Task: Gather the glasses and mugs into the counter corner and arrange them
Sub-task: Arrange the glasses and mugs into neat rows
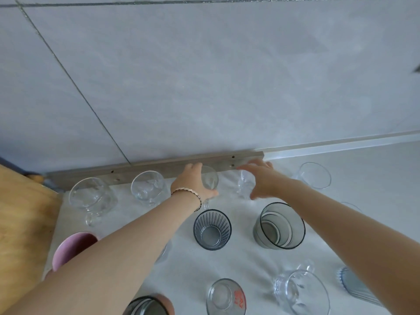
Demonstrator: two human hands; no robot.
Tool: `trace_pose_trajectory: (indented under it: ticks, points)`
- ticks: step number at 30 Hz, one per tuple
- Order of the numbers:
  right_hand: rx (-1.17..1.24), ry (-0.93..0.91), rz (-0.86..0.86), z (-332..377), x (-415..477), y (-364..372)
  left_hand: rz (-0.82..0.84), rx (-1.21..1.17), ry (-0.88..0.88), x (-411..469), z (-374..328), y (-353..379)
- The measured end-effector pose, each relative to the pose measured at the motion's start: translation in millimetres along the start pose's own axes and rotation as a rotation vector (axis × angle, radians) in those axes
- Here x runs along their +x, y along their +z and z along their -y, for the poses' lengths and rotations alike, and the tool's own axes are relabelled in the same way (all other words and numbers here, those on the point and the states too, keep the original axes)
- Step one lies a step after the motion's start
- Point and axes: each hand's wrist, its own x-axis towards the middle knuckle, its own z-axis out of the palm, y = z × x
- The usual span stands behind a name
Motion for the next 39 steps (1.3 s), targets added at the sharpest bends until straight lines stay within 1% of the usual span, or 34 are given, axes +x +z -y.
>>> trace_pose_trajectory:
  ticks: [1, 2, 6, 7, 10, 16, 21, 24, 26, 27, 28, 31, 33, 36, 39]
  points:
    - [-0.038, -0.032, 0.010, 1, -1, -1, -0.005, -0.010, -0.001, 0, 1, 1]
    - [-0.052, -0.026, -0.001, 2, 0, 1, -0.011, -0.018, 0.000, 1, 2, 2]
    - [0.093, 0.216, -0.113, 6, 6, 13, -0.041, -0.042, 0.007, 0, 6, 6]
    - [0.111, 0.227, -0.139, 6, 8, 15, -0.043, -0.047, 0.008, 0, 6, 6]
    - [0.124, 0.180, -0.215, 2, 12, 15, -0.044, -0.053, 0.007, 0, 5, 6]
    - [0.082, 0.090, -0.219, -5, 13, 15, -0.054, -0.064, 0.005, 1, 6, 8]
    - [0.065, 0.109, -0.207, -3, 5, 15, -0.035, -0.040, -0.002, 1, 6, 7]
    - [0.116, 0.145, -0.303, -7, -12, 8, -0.009, 0.007, -0.004, -1, 5, 6]
    - [0.113, 0.169, -0.372, -20, -30, 0, 0.026, 0.068, -0.005, -3, 2, 4]
    - [0.106, 0.191, -0.380, -30, -40, -4, 0.033, 0.103, -0.004, -5, 0, 2]
    - [0.102, 0.221, -0.370, -42, -49, -8, 0.018, 0.136, 0.000, -8, -3, 1]
    - [0.120, 0.317, -0.315, -82, -66, -21, -0.121, 0.193, 0.030, -21, -18, -6]
    - [0.125, 0.358, -0.263, -104, -69, -31, -0.143, 0.186, 0.081, -31, -31, -10]
    - [0.117, 0.311, -0.184, -122, -62, -42, -0.144, 0.183, 0.116, -51, -49, -13]
    - [0.085, 0.213, -0.082, -125, -49, -44, -0.160, 0.204, 0.053, -71, -65, -10]
